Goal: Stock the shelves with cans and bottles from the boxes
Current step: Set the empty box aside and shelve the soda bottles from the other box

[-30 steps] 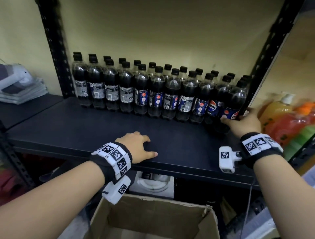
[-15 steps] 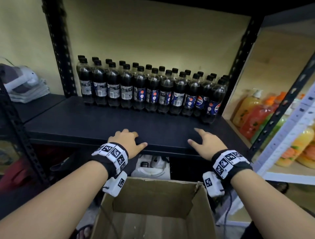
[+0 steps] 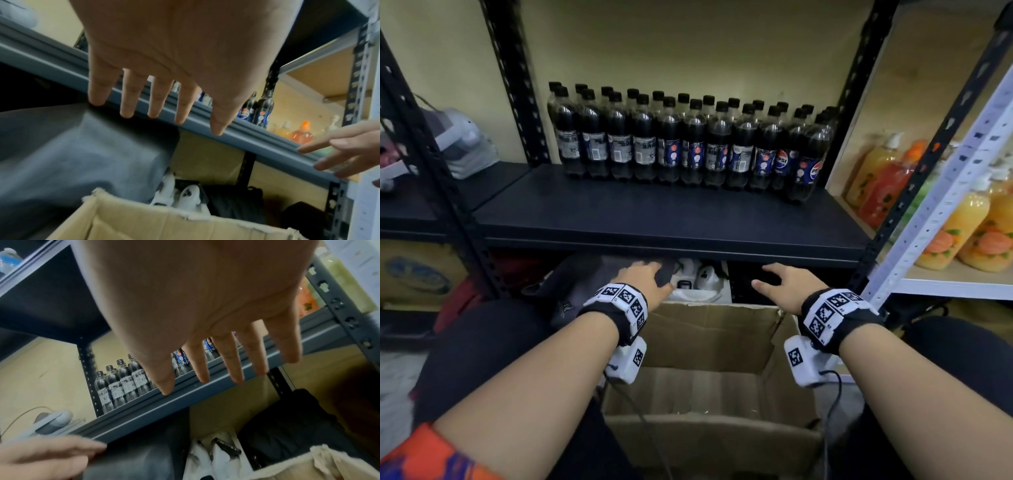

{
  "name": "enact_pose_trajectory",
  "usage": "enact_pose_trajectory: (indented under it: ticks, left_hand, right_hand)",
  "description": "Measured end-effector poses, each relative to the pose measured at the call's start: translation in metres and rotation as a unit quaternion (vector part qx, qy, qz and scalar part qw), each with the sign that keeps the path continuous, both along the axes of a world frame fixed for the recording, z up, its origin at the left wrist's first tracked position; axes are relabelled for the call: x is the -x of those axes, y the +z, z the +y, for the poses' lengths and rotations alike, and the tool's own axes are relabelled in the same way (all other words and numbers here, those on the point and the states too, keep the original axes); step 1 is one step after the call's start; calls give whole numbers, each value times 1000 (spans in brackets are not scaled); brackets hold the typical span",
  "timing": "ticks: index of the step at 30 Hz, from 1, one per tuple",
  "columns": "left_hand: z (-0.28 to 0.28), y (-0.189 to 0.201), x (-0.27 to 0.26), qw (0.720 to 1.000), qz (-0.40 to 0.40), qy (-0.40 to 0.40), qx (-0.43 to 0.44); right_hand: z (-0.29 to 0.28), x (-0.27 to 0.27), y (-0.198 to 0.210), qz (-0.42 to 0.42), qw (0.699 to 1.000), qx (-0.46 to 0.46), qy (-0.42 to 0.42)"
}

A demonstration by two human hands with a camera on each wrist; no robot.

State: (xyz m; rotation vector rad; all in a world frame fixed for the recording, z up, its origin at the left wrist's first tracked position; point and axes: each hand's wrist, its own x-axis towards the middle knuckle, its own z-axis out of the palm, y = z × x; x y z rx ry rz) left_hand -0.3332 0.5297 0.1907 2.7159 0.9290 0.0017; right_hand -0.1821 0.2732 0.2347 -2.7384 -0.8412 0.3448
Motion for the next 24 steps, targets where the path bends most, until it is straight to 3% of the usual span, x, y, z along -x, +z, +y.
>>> enact_pose_trajectory:
  ticks: [5,11,15,17,20,22,24]
  left_hand:
    - [8,-22,11,995,75,46,39]
    - [-2,-36,24,986,154,68,-1]
    - [-1,-41,23,972,220,77,-33]
    - [3,-46,16,959,268,76,-57]
    - [6,-46,-2,958,272,74,-49]
    - [25,-66,-18,958,275,74,-36]
    - [86,-132,-43,959,272,75,-11]
  right_hand:
    - [1,-7,-47,67,996,28,-50]
    - [-17,-55,-123,93,985,61,-129]
    - [-16,-68,-145,96,976,90,-174]
    - [-16,-72,-152,89,978,93,-167]
    - [-13,-94,-179,68,984,118,-114]
    - [-10,-108,-198,65,986,125,-87]
    - [-11,-104,-195,79,983,125,-104]
